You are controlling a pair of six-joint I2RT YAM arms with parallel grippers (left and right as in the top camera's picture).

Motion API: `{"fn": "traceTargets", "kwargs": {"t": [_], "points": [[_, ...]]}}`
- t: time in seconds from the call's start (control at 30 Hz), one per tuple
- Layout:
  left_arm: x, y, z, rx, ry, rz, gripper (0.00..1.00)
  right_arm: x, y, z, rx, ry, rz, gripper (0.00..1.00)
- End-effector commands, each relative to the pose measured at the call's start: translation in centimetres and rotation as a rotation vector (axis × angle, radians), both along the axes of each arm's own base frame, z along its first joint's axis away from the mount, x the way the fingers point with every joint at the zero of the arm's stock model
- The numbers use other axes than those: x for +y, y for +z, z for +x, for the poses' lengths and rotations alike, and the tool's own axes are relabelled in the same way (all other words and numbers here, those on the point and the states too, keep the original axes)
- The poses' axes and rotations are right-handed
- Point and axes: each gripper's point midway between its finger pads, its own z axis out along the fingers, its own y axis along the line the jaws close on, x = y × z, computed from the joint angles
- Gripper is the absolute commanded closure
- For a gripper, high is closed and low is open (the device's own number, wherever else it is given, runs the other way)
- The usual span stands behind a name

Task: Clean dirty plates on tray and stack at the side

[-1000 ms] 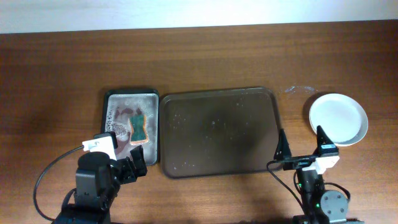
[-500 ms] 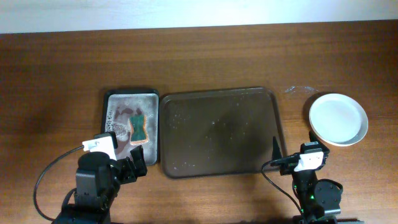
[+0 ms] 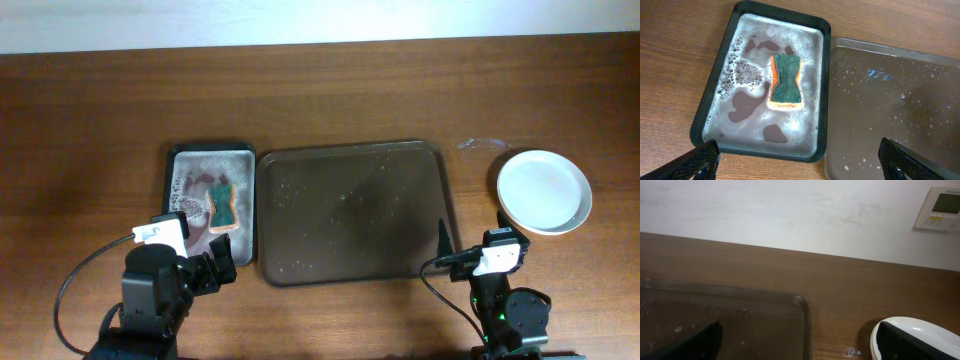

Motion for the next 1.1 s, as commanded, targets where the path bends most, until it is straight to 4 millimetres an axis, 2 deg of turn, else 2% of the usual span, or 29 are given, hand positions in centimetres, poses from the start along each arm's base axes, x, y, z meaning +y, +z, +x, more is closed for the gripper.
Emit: {"fn": "traceTargets", "kwargs": {"t": [0.0, 0.1, 0.2, 0.3, 0.4, 0.53, 0.6, 0.63, 0.7, 0.73, 1.07], "points": [[0.0, 0.0, -0.1, -0.008, -0.009, 0.01, 0.0, 0.3, -0.2, 0.0, 0.001, 0.016, -0.006, 0.01], [1.0, 0.1, -0.8, -0.03, 0.028, 0.03, 0.01, 0.3, -0.2, 0.0, 0.001, 0.016, -0.006, 0.01], [1.7, -0.8, -1.3, -0.115, 0.043, 0.041, 0.01, 0.3, -0.2, 0.0, 0.001, 0.016, -0.006, 0.01], [1.8, -2.1, -0.7, -0.257, 0.029, 0.059, 0.01, 0.3, -0.2, 0.0, 0.001, 0.016, -0.006, 0.01], [1.6, -2.4, 0.8, -0.427, 0.032, 0.041, 0.0, 0.3, -0.2, 0.0, 0.001, 0.016, -0.006, 0.01], [1.3, 0.1, 2.5, -0.729, -0.002, 0.104, 0.01, 0.3, -0.2, 0.0, 0.001, 0.016, -0.006, 0.01], [1.3, 1.7, 2.5, -0.791, -0.037, 0.218, 0.01, 0.3, -0.2, 0.0, 0.001, 0.016, -0.006, 0.01], [1.3, 1.8, 2.4, -0.796, -0.051, 0.26, 0.01, 0.3, -0.2, 0.0, 0.001, 0.016, -0.006, 0.01], [1.2, -1.0, 2.5, -0.685, -0.086, 0.284, 0.0, 0.3, -0.2, 0.0, 0.001, 0.016, -0.006, 0.01], [0.8, -1.7, 2.4, -0.659, -0.11, 0.279, 0.01, 0.3, -0.2, 0.0, 0.001, 0.016, -0.006, 0.01], [0.9, -1.7, 2.4, -0.66, -0.108, 0.279, 0.01, 0.3, -0.2, 0.0, 0.001, 0.016, -0.006, 0.01]]}}
